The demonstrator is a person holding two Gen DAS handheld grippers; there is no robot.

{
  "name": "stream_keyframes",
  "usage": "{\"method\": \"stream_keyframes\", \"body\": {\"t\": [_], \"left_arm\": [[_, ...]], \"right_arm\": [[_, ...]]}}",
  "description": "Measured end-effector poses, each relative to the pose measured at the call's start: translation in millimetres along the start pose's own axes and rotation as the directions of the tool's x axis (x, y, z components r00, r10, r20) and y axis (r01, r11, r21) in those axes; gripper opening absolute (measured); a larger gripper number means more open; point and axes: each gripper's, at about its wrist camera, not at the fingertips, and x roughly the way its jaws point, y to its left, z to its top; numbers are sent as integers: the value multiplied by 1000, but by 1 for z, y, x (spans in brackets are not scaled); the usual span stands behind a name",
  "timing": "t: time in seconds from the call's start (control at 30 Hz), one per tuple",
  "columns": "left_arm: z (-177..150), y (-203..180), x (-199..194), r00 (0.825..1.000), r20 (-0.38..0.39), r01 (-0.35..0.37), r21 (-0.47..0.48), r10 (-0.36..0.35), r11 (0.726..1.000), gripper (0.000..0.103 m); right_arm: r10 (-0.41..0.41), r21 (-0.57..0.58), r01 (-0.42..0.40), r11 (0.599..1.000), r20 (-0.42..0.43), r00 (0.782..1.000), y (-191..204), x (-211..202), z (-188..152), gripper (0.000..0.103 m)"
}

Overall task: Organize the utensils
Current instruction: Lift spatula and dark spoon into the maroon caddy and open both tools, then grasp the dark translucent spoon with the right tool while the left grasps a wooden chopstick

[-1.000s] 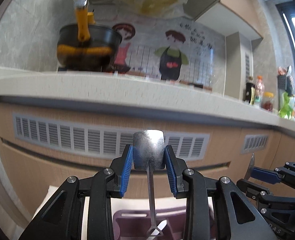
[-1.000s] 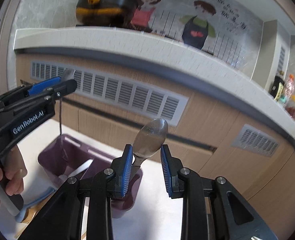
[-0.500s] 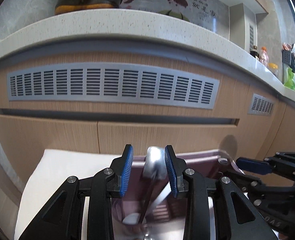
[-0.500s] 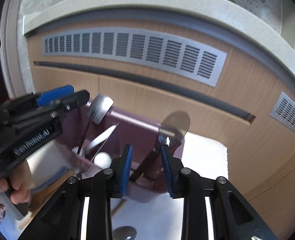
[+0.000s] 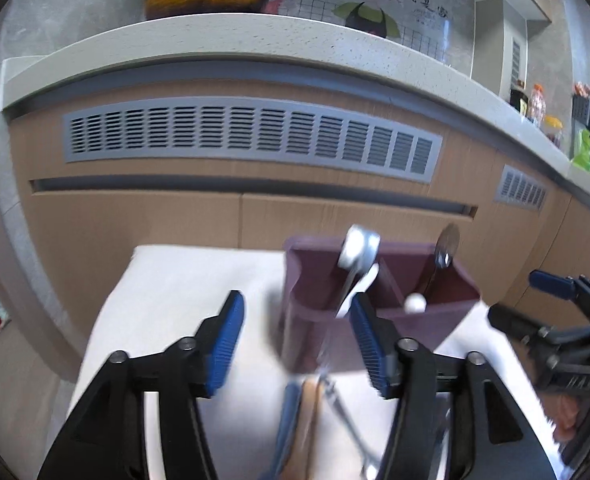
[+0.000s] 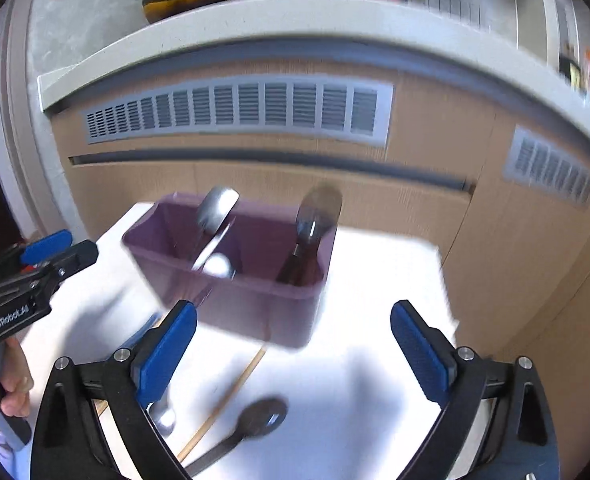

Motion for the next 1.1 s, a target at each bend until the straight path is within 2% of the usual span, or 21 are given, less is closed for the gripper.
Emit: {"method": "stream_keyframes", "body": {"t": [0.1,0.3,0.37,0.43,0.53,0.6,0.77,0.8,0.83,0.87,1.1], "left_arm": [[-20,7,-17,1000,-28,-11,-7,11,1000,63],[-59,22,-38,993,-114,-32,-22,30,999,66],[-72,30,-43,989,-144,-41,-36,36,998,67],[-81,37,-45,985,-164,-53,-54,43,997,67],[-93,48,-50,981,-188,-67,-83,51,994,67],[-99,53,-51,978,-201,-72,-92,52,993,67],[-104,58,-46,972,-230,-73,-109,46,991,67],[-105,57,-45,971,-236,-69,-112,41,991,67],[-105,56,-44,970,-240,-66,-113,37,991,67],[-105,54,-43,969,-246,-60,-111,31,992,67],[-101,20,-39,962,-273,2,-39,-13,999,67]], "right_arm": [[5,10,-4,1000,-67,998,3,6,-19,97],[-100,-69,89,994,-178,979,32,25,-58,95],[-117,-51,110,993,-189,975,34,30,-66,90],[-123,-13,123,992,-215,969,36,38,-71,75],[-107,69,129,989,-265,958,32,52,-74,60],[-102,110,138,984,-282,954,28,58,-77,57],[-99,109,133,985,-271,958,29,59,-78,56],[-91,104,122,987,-268,959,29,59,-78,50],[-86,95,115,989,-264,961,30,57,-79,37],[-87,81,112,990,-262,961,31,54,-79,35],[-104,36,116,993,-252,962,19,34,-94,34]]}}
